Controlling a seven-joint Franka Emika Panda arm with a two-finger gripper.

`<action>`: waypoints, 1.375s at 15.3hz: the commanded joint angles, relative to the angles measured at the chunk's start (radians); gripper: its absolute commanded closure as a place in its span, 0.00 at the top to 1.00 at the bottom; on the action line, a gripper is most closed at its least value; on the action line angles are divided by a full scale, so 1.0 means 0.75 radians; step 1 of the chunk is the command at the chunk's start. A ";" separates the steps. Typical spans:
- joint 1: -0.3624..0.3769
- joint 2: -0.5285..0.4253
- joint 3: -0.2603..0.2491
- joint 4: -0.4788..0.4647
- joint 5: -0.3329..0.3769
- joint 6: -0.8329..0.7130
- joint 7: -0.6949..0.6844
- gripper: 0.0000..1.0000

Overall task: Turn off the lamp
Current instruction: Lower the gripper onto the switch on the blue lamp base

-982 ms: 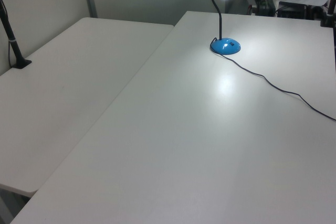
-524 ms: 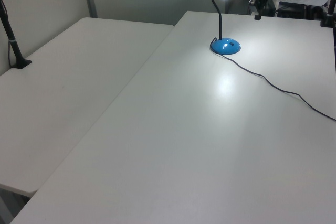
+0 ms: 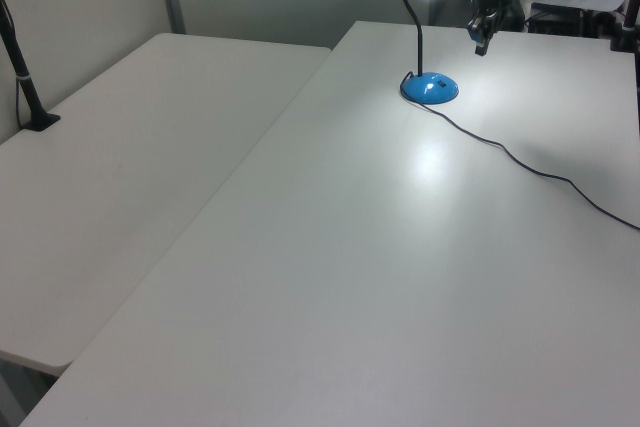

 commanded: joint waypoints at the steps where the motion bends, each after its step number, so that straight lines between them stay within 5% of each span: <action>1: -0.037 0.100 0.004 -0.004 0.043 0.158 0.017 0.00; 10: -0.080 0.268 0.002 0.014 0.078 0.499 0.183 0.00; 21: -0.068 0.336 0.020 0.066 0.057 0.538 0.097 0.00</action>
